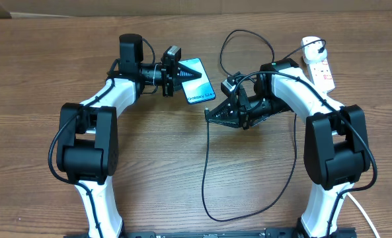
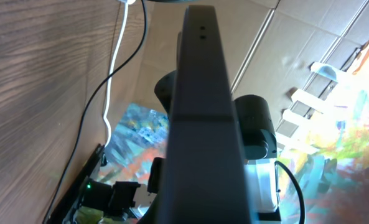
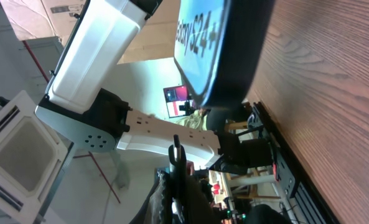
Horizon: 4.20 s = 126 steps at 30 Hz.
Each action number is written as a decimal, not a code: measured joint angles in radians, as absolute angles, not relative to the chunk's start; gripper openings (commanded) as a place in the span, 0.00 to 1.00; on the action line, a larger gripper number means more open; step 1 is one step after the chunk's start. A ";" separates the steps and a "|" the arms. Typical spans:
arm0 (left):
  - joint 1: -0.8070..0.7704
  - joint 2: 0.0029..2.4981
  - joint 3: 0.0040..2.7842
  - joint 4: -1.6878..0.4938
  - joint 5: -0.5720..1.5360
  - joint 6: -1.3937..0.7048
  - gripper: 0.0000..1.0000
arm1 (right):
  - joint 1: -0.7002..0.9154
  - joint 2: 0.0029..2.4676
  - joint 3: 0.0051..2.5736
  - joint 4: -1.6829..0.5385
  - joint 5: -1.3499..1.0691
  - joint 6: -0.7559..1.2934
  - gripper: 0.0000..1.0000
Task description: Plug charger to phone and switch on socket
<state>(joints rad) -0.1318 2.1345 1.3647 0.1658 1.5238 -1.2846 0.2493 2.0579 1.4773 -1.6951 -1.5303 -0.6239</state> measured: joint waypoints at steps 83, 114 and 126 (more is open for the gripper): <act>-0.197 2.135 1.365 0.299 1.542 -1.404 0.04 | 0.224 2.058 1.477 -1.695 -1.531 -0.601 0.04; -0.197 2.135 1.365 0.292 1.542 -1.404 0.04 | 0.221 2.058 1.477 -1.694 -1.531 -0.598 0.04; -0.196 2.135 1.365 0.292 1.537 -1.404 0.04 | 0.221 2.058 1.477 -1.660 -1.530 -0.595 0.04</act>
<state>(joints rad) -0.1959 2.1345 1.3647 0.2916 1.5372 -1.4036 0.2214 2.0579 1.4773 -1.6596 -1.5295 -0.5945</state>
